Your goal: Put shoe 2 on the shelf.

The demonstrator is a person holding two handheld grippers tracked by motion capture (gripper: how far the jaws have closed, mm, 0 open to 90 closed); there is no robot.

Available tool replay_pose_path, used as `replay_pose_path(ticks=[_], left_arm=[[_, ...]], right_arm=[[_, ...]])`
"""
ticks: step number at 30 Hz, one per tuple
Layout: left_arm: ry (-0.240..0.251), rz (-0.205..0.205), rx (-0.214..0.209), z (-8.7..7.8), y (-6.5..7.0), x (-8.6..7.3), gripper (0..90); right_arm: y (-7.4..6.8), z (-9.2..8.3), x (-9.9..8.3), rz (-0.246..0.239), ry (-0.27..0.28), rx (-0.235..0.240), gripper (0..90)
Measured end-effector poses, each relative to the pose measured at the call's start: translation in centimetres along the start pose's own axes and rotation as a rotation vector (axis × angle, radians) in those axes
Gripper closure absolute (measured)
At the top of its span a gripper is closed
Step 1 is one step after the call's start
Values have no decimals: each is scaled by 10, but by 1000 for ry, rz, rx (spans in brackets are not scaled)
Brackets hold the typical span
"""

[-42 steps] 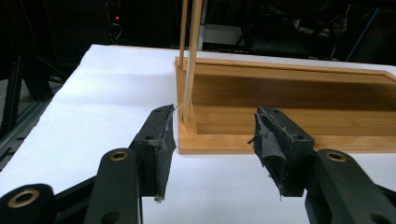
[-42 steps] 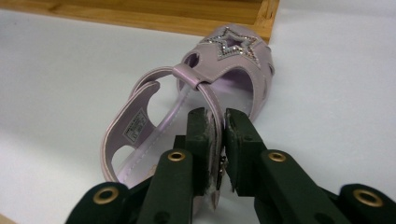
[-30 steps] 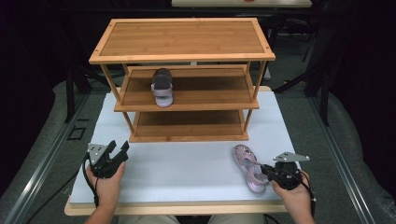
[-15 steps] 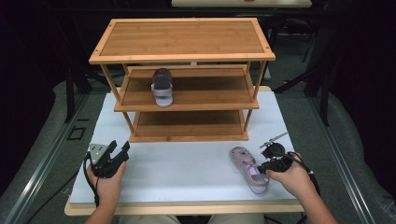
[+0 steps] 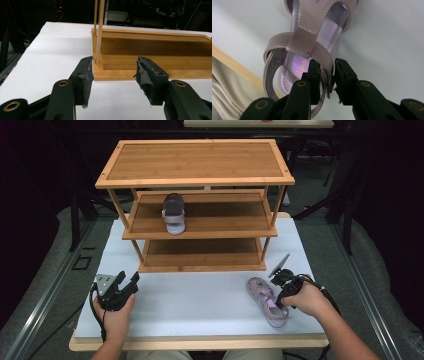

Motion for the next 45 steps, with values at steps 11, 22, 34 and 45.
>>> replay_pose_path(ticks=[11,22,34,45], left_arm=[[4,-2,3,1,-1,0,472],[-2,-1,2,1,-1,0,472],[-2,1,8,1,-2,0,472],[-6,0,10,1,-2,-1,472]], right_arm=[[6,5,2,25,-21,23,768],[4,4,1,5,-2,-11,788],[0,4,1,-33,9,-40,833],[2,4,-10,-10,115,-14,839]])
Point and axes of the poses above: each handheld gripper's, and its own axes: z roughly forward along the jaws, x roughly out of its top, y roughly to its right, the point moved 3 cm from there along z, roughly forward along the jaws, and after that the axes turned 2 degrees about -x, right-handed, at the moved point
